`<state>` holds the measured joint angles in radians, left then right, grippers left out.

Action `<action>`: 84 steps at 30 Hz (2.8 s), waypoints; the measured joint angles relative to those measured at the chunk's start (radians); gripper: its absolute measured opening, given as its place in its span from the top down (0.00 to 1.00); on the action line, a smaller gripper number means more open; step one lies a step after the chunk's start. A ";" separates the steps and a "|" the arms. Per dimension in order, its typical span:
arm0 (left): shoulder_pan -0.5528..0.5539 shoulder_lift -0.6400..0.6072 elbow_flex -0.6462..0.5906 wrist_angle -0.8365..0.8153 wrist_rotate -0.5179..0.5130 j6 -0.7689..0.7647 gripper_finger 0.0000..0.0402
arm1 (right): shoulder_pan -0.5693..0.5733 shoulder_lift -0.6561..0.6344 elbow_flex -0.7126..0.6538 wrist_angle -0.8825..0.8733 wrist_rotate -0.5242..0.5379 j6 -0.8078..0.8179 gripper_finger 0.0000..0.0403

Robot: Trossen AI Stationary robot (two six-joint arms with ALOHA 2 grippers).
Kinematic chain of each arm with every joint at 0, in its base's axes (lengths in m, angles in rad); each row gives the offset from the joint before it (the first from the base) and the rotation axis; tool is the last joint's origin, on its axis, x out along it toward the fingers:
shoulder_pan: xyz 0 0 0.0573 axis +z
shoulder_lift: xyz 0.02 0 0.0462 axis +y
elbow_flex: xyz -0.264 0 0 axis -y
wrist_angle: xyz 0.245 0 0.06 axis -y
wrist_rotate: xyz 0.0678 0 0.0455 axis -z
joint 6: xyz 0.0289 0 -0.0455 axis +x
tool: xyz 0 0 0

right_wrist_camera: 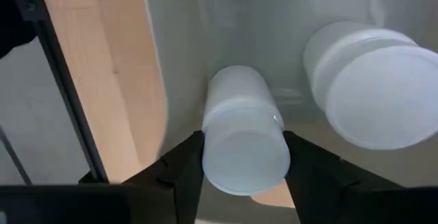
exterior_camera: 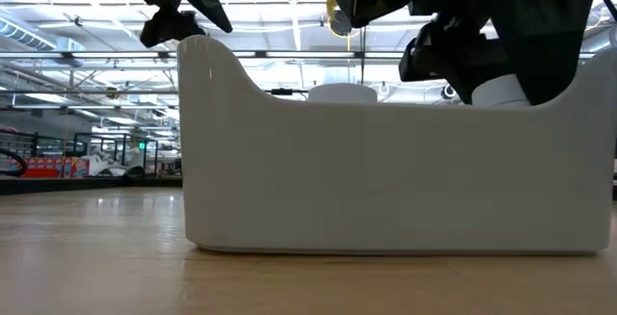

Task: Pick and place pill bottles into a basket
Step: Put the white medicine bottle into the gray bin

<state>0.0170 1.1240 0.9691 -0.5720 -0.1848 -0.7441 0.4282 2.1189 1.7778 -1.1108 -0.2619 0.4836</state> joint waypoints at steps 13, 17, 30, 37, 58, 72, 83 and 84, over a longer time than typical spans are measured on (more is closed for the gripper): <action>0.000 0.000 0.000 0.000 0.000 0.006 0.48 | 0.005 -0.045 -0.003 0.022 0.038 0.046 0.41; 0.000 0.000 0.000 0.000 0.000 0.013 0.48 | 0.013 -0.047 -0.003 0.022 0.024 0.054 0.38; 0.008 0.000 0.000 0.002 0.000 -0.018 0.48 | 0.004 -0.209 -0.002 -0.031 0.100 0.117 0.36; 0.041 0.000 0.000 0.089 0.009 -0.056 0.48 | -0.053 -0.369 -0.002 -0.028 0.404 0.272 0.36; 0.111 0.329 0.180 0.072 0.268 -0.101 0.43 | -0.261 -0.628 -0.014 0.044 0.921 0.351 0.36; 0.104 0.575 0.492 -0.297 0.304 0.029 0.23 | -0.316 -0.759 -0.019 0.172 0.872 0.190 0.36; 0.085 0.608 0.495 -0.337 0.212 0.035 0.24 | -0.309 -0.926 -0.018 0.149 1.010 0.152 0.36; 0.085 0.621 0.493 -0.341 0.215 0.035 0.24 | -0.309 -0.930 -0.018 0.148 1.020 0.151 0.36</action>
<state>0.1024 1.7455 1.4624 -0.9135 0.0300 -0.7090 0.1192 1.1892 1.7599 -0.9626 0.7577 0.6350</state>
